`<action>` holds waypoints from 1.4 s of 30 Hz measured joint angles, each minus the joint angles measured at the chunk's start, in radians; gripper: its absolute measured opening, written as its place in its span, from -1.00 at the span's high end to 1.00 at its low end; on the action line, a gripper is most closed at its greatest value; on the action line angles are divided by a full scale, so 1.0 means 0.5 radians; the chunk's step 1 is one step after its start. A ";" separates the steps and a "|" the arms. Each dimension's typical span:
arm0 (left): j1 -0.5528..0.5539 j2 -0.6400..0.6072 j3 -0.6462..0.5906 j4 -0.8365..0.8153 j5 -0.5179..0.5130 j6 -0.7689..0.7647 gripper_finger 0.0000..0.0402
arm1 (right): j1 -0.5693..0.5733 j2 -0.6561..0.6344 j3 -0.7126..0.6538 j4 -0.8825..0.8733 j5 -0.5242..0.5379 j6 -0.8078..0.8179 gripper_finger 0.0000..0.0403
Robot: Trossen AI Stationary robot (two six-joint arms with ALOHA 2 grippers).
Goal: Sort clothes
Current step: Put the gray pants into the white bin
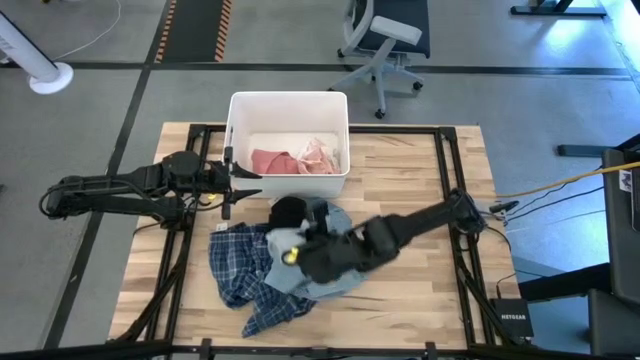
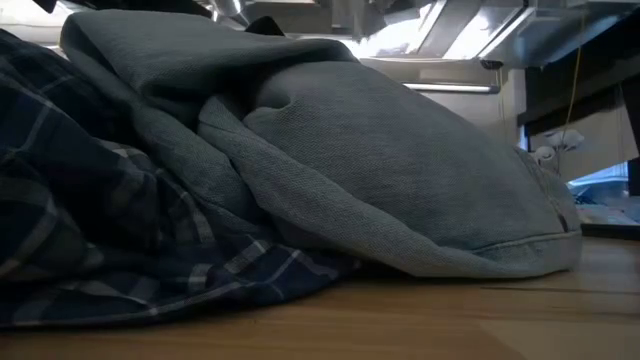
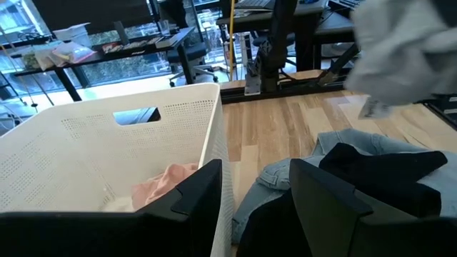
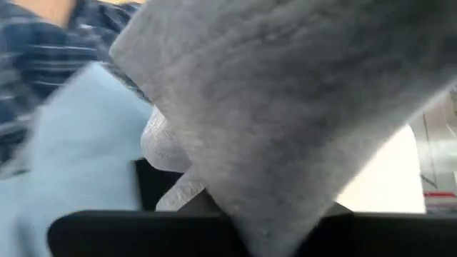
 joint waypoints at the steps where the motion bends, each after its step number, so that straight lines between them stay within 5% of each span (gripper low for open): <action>1: 0.000 0.000 0.000 0.001 0.000 0.000 0.21 | -0.038 0.000 0.008 -0.013 -0.001 -0.035 0.81; 23: 0.000 0.000 0.000 -0.003 0.000 -0.001 0.21 | -0.715 0.000 0.013 -0.021 0.089 -0.351 0.82; 42: 0.000 0.000 0.000 -0.002 0.000 0.005 0.21 | -0.899 0.000 0.012 0.097 0.068 -0.377 0.82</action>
